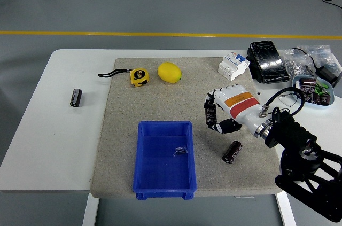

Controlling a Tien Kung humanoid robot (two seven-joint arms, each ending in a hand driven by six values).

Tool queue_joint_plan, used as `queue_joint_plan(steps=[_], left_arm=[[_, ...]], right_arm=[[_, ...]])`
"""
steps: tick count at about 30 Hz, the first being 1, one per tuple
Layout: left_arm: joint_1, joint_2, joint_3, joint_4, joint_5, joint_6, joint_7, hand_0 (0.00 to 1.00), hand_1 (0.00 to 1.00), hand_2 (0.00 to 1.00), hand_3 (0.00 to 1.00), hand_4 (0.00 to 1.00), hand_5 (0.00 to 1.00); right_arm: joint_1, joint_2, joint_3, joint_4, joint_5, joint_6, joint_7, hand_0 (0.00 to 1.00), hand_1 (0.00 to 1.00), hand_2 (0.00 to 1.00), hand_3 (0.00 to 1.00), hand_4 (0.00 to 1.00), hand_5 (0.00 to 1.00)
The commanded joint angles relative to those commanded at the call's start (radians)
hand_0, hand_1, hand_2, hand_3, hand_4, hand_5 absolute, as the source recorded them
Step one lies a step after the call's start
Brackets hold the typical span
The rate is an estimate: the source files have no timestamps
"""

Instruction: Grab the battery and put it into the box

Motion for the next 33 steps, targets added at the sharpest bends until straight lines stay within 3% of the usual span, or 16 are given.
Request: queue_joint_plan(steps=[4,5,9,10,11,16,17,22,23,33], left_arm=[[0.002,0.004,-0.006,-0.003,0.009,-0.006,0.002,0.683,0.646,0.682,0.615,0.619,0.668],[0.001,0.005,-0.008,-0.004,0.015,-0.010,0.002,0.684,0.641,0.684,0.615,0.620,0.668],[-0.002,0.007,-0.014,-0.006,0.027,-0.018,0.001,0.684,0.641,0.684,0.615,0.620,0.668],[-0.003,0.008,-0.019,-0.007,0.034,-0.021,0.002,0.684,0.641,0.684,0.615,0.620,0.668],[-0.005,0.009,-0.030,-0.009,0.048,-0.027,0.003,0.684,0.641,0.682,0.615,0.620,0.666],[-0.014,0.011,-0.057,-0.013,0.093,-0.044,0.003,0.684,0.641,0.682,0.615,0.620,0.666],[-0.013,0.011,-0.056,-0.013,0.090,-0.043,0.003,0.683,0.641,0.684,0.615,0.621,0.668],[-0.012,0.012,-0.050,-0.014,0.089,-0.044,0.003,0.683,0.641,0.684,0.615,0.621,0.668],[-0.012,0.012,-0.049,-0.014,0.086,-0.043,0.004,0.683,0.641,0.684,0.614,0.623,0.672],[-0.007,0.011,-0.049,-0.012,0.083,-0.036,0.004,0.684,0.640,0.684,0.615,0.621,0.668]], right_arm=[[0.037,0.013,-0.074,0.083,-0.013,0.006,-0.021,0.228,0.425,0.490,0.496,0.846,0.060],[0.055,0.022,-0.100,0.090,-0.007,0.005,-0.023,0.285,0.437,0.501,0.517,0.865,0.091],[0.095,0.052,-0.167,0.094,0.016,0.008,-0.027,0.285,0.437,0.501,0.517,0.865,0.091],[0.104,0.060,-0.180,0.094,0.032,0.023,-0.029,0.285,0.437,0.501,0.517,0.865,0.091],[0.111,0.065,-0.189,0.093,0.046,0.038,-0.033,0.327,0.490,0.559,0.576,0.911,0.216],[0.138,0.081,-0.214,0.084,0.074,0.117,-0.052,0.327,0.490,0.559,0.576,0.911,0.216],[0.141,0.084,-0.217,0.083,0.081,0.133,-0.054,0.529,0.634,0.753,0.795,0.998,0.330],[0.149,0.089,-0.228,0.076,0.105,0.165,-0.037,0.529,0.634,0.753,0.795,0.998,0.330],[0.148,0.090,-0.229,0.076,0.108,0.165,-0.034,0.735,0.772,0.871,0.898,0.998,0.299],[0.141,0.089,-0.189,0.081,0.114,0.128,-0.027,0.747,0.784,0.883,0.914,0.991,0.255]])
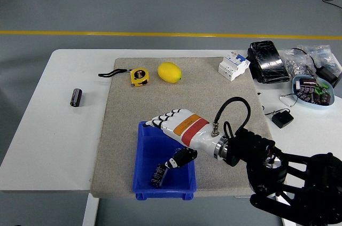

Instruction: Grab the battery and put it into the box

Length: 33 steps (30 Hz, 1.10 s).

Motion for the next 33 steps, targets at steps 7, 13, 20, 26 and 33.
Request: queue_joint_plan(steps=[7,13,20,26,33], left_arm=[[0.017,-0.009,0.055,0.014,-0.108,0.054,-0.005,0.683,0.642,0.689,0.614,0.620,0.667],[0.026,-0.010,0.070,0.016,-0.135,0.064,-0.008,0.683,0.644,0.690,0.614,0.621,0.667],[0.030,-0.015,0.060,0.018,-0.122,0.059,-0.004,0.682,0.644,0.688,0.611,0.620,0.668],[0.032,-0.017,0.064,0.017,-0.126,0.060,-0.004,0.682,0.646,0.688,0.611,0.619,0.666],[0.032,-0.017,0.057,0.017,-0.111,0.056,-0.003,0.681,0.645,0.687,0.609,0.614,0.661]], right_arm=[[-0.018,-0.013,0.117,0.057,-0.015,-0.003,-0.139,0.699,0.726,0.812,0.815,0.977,0.289],[-0.069,-0.024,0.197,0.045,-0.017,0.011,-0.201,0.692,0.706,0.784,0.790,0.998,0.304],[-0.188,-0.042,0.277,0.041,-0.060,-0.033,-0.270,0.709,0.698,0.770,0.784,0.998,0.394],[-0.318,-0.046,0.368,0.046,-0.129,-0.101,-0.327,0.708,0.688,0.762,0.793,0.998,0.428],[-0.474,-0.041,0.437,0.098,-0.228,-0.109,-0.359,0.714,0.694,0.769,0.812,0.998,0.483]])
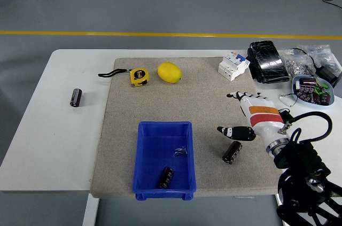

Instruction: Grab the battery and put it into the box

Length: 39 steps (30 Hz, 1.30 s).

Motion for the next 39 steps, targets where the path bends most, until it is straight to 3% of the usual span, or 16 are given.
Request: queue_joint_plan(steps=[8,17,24,29,30,39], left_arm=[[0.004,0.002,-0.006,0.000,0.013,-0.005,0.002,0.682,0.645,0.685,0.611,0.615,0.661],[0.008,0.002,-0.020,0.000,0.035,-0.010,0.006,0.681,0.644,0.684,0.611,0.614,0.659],[0.008,0.002,-0.026,0.001,0.040,-0.011,0.005,0.681,0.644,0.683,0.610,0.613,0.659],[0.006,0.003,-0.021,0.000,0.034,-0.010,0.004,0.681,0.644,0.683,0.610,0.613,0.659],[0.006,0.003,-0.019,0.000,0.032,-0.009,0.003,0.681,0.644,0.683,0.611,0.613,0.658],[0.002,0.002,-0.018,-0.001,0.032,-0.011,0.004,0.681,0.643,0.683,0.612,0.613,0.658]], right_arm=[[-0.122,-0.006,0.013,0.010,-0.072,0.021,-0.001,0.727,0.700,0.779,0.825,0.998,0.503],[-0.152,0.001,0.023,-0.032,-0.072,0.065,0.010,0.724,0.719,0.792,0.844,0.998,0.520],[-0.133,-0.004,0.000,-0.058,-0.072,0.029,0.031,0.712,0.714,0.788,0.840,0.998,0.510],[-0.118,0.004,-0.028,-0.085,-0.072,-0.034,0.074,0.712,0.714,0.788,0.840,0.998,0.510],[-0.117,0.005,-0.030,-0.089,-0.072,-0.040,0.077,0.661,0.689,0.772,0.826,0.998,0.453],[-0.106,0.013,-0.043,-0.133,-0.072,-0.069,0.110,0.650,0.683,0.769,0.822,0.998,0.442]])
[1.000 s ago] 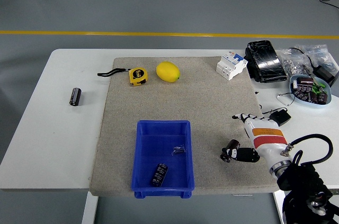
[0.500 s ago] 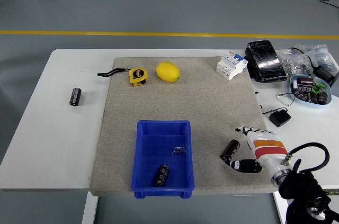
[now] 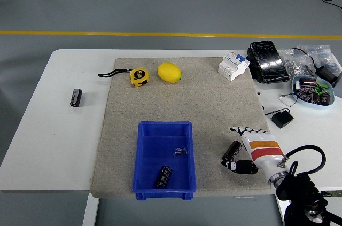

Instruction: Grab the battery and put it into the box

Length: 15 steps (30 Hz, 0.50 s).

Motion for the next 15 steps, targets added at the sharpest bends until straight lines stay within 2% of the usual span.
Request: queue_joint_plan(steps=[2,3,8,9,14,15], left_arm=[[-0.001,-0.001,-0.004,0.000,0.007,-0.002,0.001,0.681,0.643,0.683,0.612,0.613,0.658],[-0.001,-0.001,-0.006,0.000,0.010,-0.003,0.001,0.682,0.643,0.682,0.612,0.614,0.660],[-0.002,-0.001,-0.004,0.000,0.008,-0.003,0.001,0.682,0.643,0.682,0.612,0.614,0.660],[-0.002,-0.001,-0.004,0.000,0.008,-0.004,0.000,0.683,0.642,0.681,0.612,0.615,0.661],[-0.002,-0.002,-0.007,-0.001,0.012,-0.005,0.001,0.683,0.642,0.681,0.612,0.615,0.661],[-0.003,-0.002,-0.008,-0.001,0.013,-0.005,0.000,0.682,0.642,0.681,0.612,0.615,0.662]], right_arm=[[0.001,0.003,0.000,-0.009,0.000,-0.009,0.005,0.650,0.683,0.769,0.822,0.998,0.442],[0.000,0.005,0.000,-0.013,0.000,-0.014,0.006,0.616,0.660,0.758,0.816,0.998,0.415],[0.004,0.006,-0.004,-0.033,0.005,-0.044,0.013,0.616,0.660,0.758,0.816,0.998,0.415],[0.005,0.007,-0.004,-0.035,0.008,-0.046,0.016,0.558,0.615,0.727,0.806,0.998,0.398],[0.008,0.011,-0.008,-0.056,0.026,-0.052,0.029,0.558,0.615,0.727,0.806,0.998,0.398],[0.008,0.011,-0.010,-0.058,0.028,-0.051,0.030,0.523,0.601,0.718,0.804,0.998,0.391]])
